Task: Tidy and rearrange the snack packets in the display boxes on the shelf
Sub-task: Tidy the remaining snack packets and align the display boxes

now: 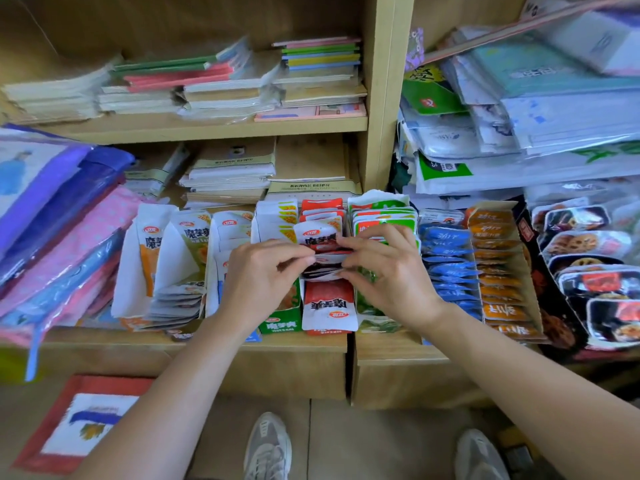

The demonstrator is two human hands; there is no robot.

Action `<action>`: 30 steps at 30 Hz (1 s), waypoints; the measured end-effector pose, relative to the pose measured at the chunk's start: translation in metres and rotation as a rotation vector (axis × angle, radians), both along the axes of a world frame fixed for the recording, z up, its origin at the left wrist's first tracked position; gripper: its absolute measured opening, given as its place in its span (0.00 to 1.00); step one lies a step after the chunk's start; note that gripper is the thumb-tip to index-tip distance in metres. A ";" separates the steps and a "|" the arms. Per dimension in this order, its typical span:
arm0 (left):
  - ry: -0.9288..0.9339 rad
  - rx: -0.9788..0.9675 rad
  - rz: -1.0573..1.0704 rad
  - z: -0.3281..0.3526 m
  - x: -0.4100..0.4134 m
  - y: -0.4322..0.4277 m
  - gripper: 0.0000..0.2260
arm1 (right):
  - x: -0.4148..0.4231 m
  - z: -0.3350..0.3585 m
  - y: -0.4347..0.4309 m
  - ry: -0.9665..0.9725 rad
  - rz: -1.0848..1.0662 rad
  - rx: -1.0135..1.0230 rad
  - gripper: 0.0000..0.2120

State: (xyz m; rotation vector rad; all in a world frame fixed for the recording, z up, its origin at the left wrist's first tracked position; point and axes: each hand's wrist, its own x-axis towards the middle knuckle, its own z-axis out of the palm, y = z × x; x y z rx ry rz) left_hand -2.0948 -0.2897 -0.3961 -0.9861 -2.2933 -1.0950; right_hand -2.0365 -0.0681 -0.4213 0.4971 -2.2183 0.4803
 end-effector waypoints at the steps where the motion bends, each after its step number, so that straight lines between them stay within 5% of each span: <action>1: -0.022 0.022 -0.004 -0.001 0.002 0.002 0.03 | 0.001 0.001 -0.001 0.003 0.015 -0.026 0.05; 9: -0.227 -0.044 -0.036 -0.005 0.008 -0.005 0.16 | -0.006 0.003 -0.003 -0.135 0.025 -0.181 0.08; 15: -0.110 0.041 -0.035 0.008 0.017 -0.003 0.10 | -0.019 0.011 0.000 -0.216 -0.001 -0.185 0.13; 21: -0.204 -0.359 -0.170 -0.007 0.039 -0.017 0.18 | -0.029 0.016 0.005 -0.232 0.046 -0.203 0.12; 30: -0.006 -0.124 0.123 -0.016 0.009 0.010 0.06 | -0.025 0.022 0.007 -0.329 0.158 -0.127 0.12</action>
